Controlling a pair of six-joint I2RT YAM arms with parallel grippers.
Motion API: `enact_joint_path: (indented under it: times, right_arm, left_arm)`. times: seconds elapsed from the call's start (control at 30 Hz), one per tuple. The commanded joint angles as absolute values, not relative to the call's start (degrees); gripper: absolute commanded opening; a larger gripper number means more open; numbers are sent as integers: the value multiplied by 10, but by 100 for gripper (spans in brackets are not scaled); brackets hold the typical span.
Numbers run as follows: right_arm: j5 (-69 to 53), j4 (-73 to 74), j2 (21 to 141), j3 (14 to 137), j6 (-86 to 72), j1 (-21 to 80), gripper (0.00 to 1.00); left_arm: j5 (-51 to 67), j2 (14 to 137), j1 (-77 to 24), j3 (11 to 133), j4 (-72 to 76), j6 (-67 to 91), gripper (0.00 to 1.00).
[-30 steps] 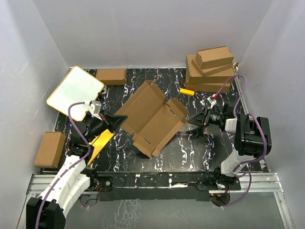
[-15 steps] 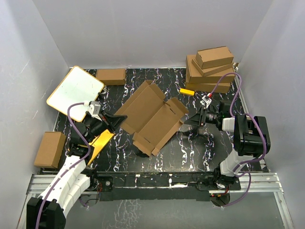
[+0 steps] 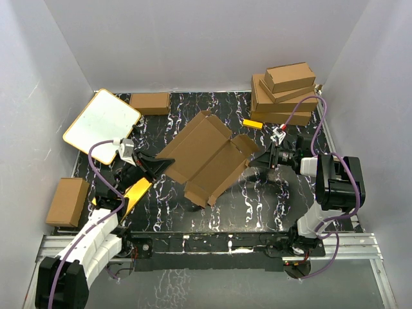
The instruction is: Fold the paper box
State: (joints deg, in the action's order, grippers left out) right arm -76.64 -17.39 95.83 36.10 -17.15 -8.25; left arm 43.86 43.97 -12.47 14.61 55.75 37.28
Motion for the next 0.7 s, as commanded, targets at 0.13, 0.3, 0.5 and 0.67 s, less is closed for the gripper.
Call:
enact_joint_path:
  times: [0.13,0.3,0.5,0.67]
  right_arm:
    - [-822,-261,928,373,-201,-80,59]
    - [-827,-317,904,356,-239,-80,54]
    - [-831,-331,878,357,-240,-81,54]
    - [-835,-40,848,433,34,-89,59]
  left_arm:
    - [474,461,-123,135,721,447,0]
    - [468,460,-124,135,731,455,0]
    - [456,457,-124,136,730,466,0]
    - [405,419,-123,165,602,430,0]
